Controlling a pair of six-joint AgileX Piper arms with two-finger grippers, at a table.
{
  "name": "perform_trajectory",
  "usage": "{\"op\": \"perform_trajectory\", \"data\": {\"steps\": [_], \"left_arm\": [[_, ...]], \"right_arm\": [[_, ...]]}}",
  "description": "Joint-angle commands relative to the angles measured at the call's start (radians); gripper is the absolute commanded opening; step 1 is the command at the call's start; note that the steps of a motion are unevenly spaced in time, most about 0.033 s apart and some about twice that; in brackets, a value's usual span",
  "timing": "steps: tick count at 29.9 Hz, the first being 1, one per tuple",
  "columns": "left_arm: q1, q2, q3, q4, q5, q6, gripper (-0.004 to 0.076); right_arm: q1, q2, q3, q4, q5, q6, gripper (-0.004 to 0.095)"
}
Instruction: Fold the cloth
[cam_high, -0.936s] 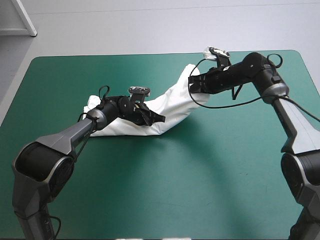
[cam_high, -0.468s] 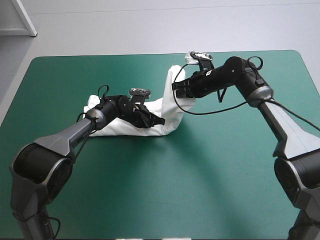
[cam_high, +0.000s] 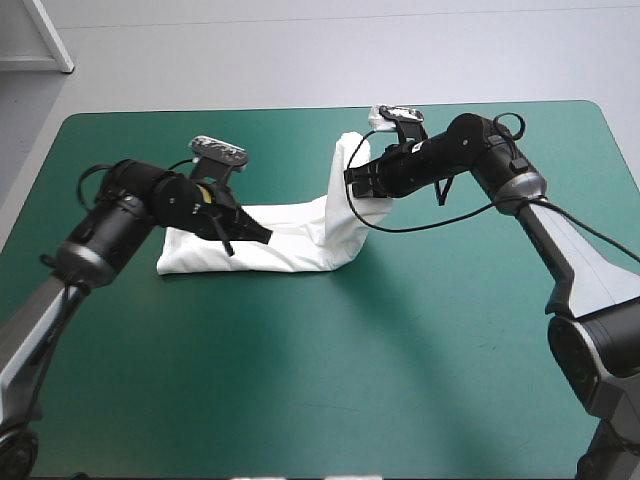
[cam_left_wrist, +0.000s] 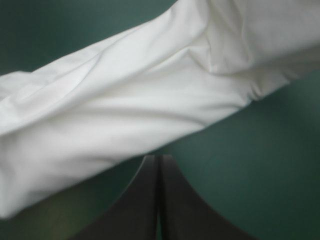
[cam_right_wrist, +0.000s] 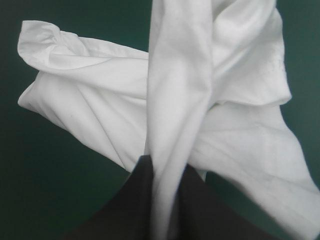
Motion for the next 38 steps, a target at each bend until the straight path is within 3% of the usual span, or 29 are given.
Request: {"op": "perform_trajectory", "data": {"steps": [1,7,14,20,30,33,38], "left_arm": [[0.053,-0.132,-0.009,0.023,0.111,0.015,-0.0009],[0.225,-0.397,0.184,0.032,0.187,0.036,-0.0009],[0.372,-0.658,0.473,0.032,0.146,0.073,-0.0009],[0.375,-0.683,0.605,0.022,0.105,0.076,-0.0010],[0.375,-0.683,0.613,0.026,0.087,0.076,-0.0010],[0.375,-0.683,0.613,0.026,0.090,0.076,-0.0010],[0.375,-0.683,0.613,0.026,0.087,0.076,-0.0010]], "right_arm": [[-0.003,-0.063,-0.036,0.038,-0.010,-0.018,-0.0008],[-0.003,-0.063,-0.041,0.064,0.003,-0.027,-0.0008],[0.062,-0.018,-0.170,0.094,0.008,-0.024,-0.0008],[0.200,0.130,-0.423,0.090,0.008,0.024,-0.0008],[0.362,0.492,-0.849,0.131,0.033,0.073,0.0006],[0.382,0.559,-0.922,0.188,0.033,0.048,0.0145],[0.382,0.579,-0.956,0.160,0.021,0.027,0.0712]]}}
